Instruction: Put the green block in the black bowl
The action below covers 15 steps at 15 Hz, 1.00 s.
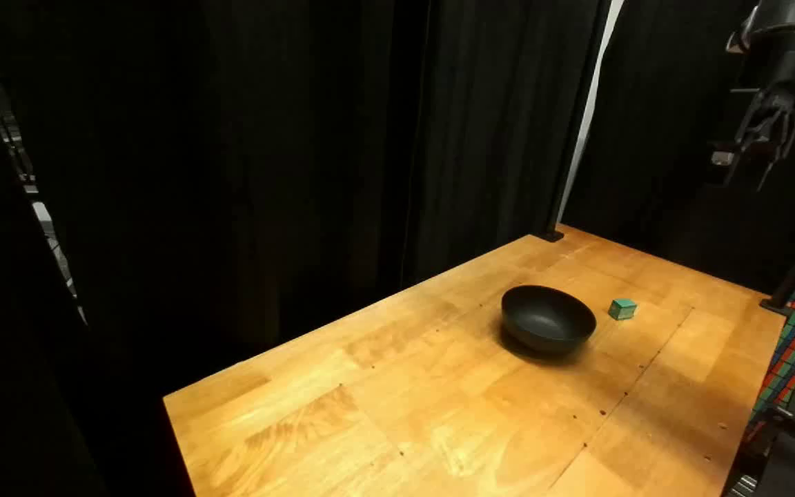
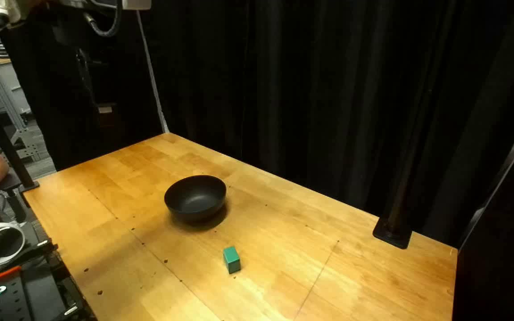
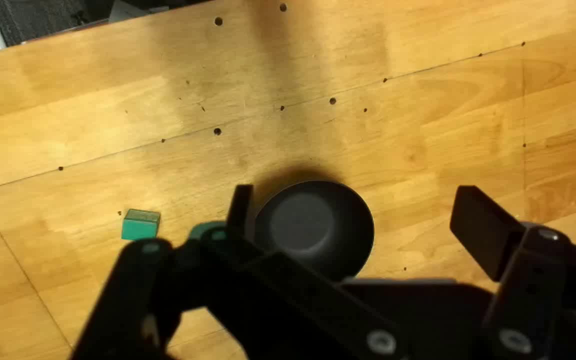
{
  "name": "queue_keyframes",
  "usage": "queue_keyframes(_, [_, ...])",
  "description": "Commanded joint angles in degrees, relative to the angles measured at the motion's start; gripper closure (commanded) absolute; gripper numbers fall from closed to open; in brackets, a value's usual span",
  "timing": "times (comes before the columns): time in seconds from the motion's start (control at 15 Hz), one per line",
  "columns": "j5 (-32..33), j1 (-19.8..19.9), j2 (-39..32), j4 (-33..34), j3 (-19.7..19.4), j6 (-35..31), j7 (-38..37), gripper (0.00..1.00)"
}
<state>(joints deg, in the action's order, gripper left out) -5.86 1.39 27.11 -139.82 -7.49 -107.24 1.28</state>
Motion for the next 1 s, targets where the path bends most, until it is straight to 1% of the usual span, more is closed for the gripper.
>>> queue_keyframes(0.0, [-0.41, 1.03, -0.03, 0.33, 0.89, 0.16, 0.39, 0.0])
queue_keyframes(0.2, [-0.41, 1.03, 0.05, 0.78, 0.89, 0.16, 0.39, 0.0])
queue_keyframes(0.27, [0.45, 1.52, -1.4, 0.53, 1.3, -0.92, -1.09, 0.0])
queue_keyframes(0.4, [4.09, 4.15, -5.03, -1.33, 2.49, -8.15, -7.11, 0.0])
queue_keyframes(0.67, [11.06, 8.98, -15.55, -4.43, 1.71, -24.42, -15.46, 0.0])
queue_keyframes(0.8, [15.06, 11.14, -21.86, -4.69, 1.46, -30.93, -21.84, 0.0])
queue_keyframes(0.93, [19.57, 12.24, -28.12, -4.37, 0.74, -36.77, -29.88, 0.0])
